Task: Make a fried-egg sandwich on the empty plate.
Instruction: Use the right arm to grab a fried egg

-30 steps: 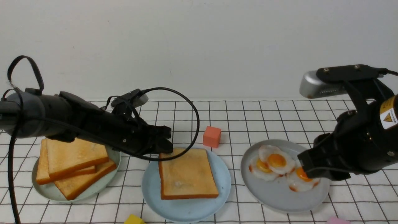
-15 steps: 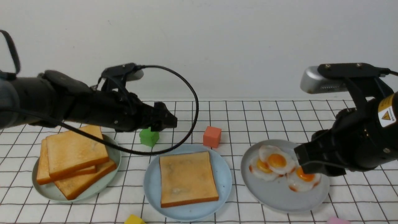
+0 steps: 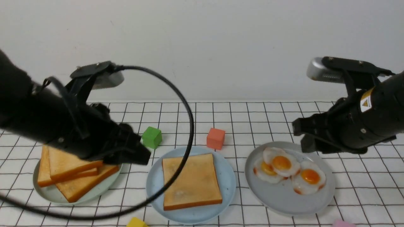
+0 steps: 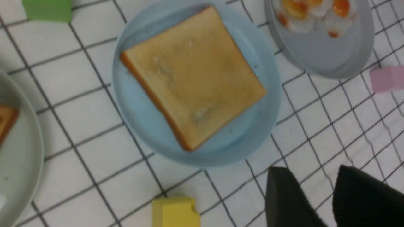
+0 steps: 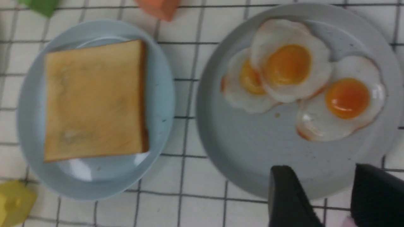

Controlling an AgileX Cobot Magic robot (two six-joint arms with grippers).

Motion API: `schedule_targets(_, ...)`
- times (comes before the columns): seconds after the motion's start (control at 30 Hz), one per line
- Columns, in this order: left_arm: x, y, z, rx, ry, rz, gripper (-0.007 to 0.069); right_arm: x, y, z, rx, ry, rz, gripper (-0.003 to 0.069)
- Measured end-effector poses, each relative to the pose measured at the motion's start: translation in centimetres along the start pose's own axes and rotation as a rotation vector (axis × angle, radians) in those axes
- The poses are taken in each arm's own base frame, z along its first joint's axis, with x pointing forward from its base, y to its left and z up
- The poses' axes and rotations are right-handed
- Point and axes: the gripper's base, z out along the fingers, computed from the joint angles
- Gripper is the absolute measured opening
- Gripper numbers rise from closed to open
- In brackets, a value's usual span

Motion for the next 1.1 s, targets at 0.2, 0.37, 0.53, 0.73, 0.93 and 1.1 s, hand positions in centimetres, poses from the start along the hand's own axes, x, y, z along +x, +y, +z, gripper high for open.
schedule_targets(0.2, 3.8, -0.6, -2.2, -0.056, -0.112, 0.019, -0.0001, -2.3, -6.6, 1.5, 0.006, 0.016, 0.270, 0.0330)
schedule_targets(0.37, 4.6, -1.8, -4.2, -0.035, -0.234, 0.080, -0.0013, -2.8, -8.1, 3.8, -0.080, 0.055, 0.138, 0.0330)
schedule_targets(0.53, 4.9, -2.8, -4.5, 0.043, -0.228, 0.176, -0.0013, -3.4, -8.2, 6.6, -0.132, 0.116, 0.051, 0.0330)
schedule_targets(0.73, 4.9, -3.3, -4.4, 0.101, -0.231, 0.256, -0.0013, -5.7, -8.5, 9.3, -0.142, 0.196, -0.074, 0.0330)
schedule_targets(0.93, 4.8, -2.7, -3.2, 0.107, -0.182, 0.251, -0.0013, -8.5, -7.8, 11.9, -0.176, 0.257, -0.132, 0.0330)
schedule_targets(1.1, 4.7, -2.6, -3.1, 0.104, -0.180, 0.251, -0.0013, -8.7, -6.9, 14.5, -0.206, 0.320, -0.150, 0.0332)
